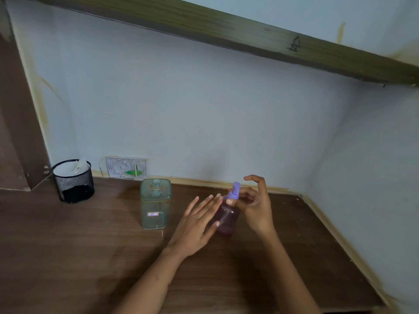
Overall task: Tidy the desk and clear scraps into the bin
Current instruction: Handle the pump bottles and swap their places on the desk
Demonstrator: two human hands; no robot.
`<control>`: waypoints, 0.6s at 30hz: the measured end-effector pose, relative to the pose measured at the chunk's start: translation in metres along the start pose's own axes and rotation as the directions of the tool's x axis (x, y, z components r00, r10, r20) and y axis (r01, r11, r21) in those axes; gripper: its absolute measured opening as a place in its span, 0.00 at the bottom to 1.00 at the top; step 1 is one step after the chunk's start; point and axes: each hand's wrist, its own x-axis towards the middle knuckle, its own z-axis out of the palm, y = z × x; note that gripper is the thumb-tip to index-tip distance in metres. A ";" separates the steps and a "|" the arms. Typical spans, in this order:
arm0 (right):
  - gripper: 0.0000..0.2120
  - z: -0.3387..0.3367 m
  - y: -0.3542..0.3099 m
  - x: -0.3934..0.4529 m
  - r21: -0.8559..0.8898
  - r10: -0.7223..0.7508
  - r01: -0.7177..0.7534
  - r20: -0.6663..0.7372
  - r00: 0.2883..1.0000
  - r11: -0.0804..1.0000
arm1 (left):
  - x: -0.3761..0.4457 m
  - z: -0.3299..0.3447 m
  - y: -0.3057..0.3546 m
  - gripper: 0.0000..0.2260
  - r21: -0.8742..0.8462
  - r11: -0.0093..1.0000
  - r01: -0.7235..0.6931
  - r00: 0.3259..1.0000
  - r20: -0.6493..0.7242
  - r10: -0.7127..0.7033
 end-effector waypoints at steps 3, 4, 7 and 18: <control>0.31 -0.010 -0.001 -0.011 -0.061 0.010 -0.019 -0.143 0.990 0.998 | -0.002 0.001 0.002 0.25 0.046 0.999 -0.023 0.999 0.033 0.021; 0.31 -0.013 -0.003 -0.014 -0.086 0.005 -0.022 -0.187 0.982 0.996 | -0.003 0.001 0.002 0.25 0.057 0.998 -0.018 0.999 0.033 0.016; 0.29 -0.023 -0.007 -0.020 -0.152 -0.017 -0.028 -0.290 0.957 0.988 | -0.004 0.001 0.003 0.23 0.080 0.997 -0.005 1.000 0.019 0.003; 0.28 -0.044 -0.009 -0.037 -0.306 0.025 -0.154 -0.388 0.921 0.940 | -0.005 0.000 0.006 0.21 0.179 0.983 -0.032 0.989 0.148 0.005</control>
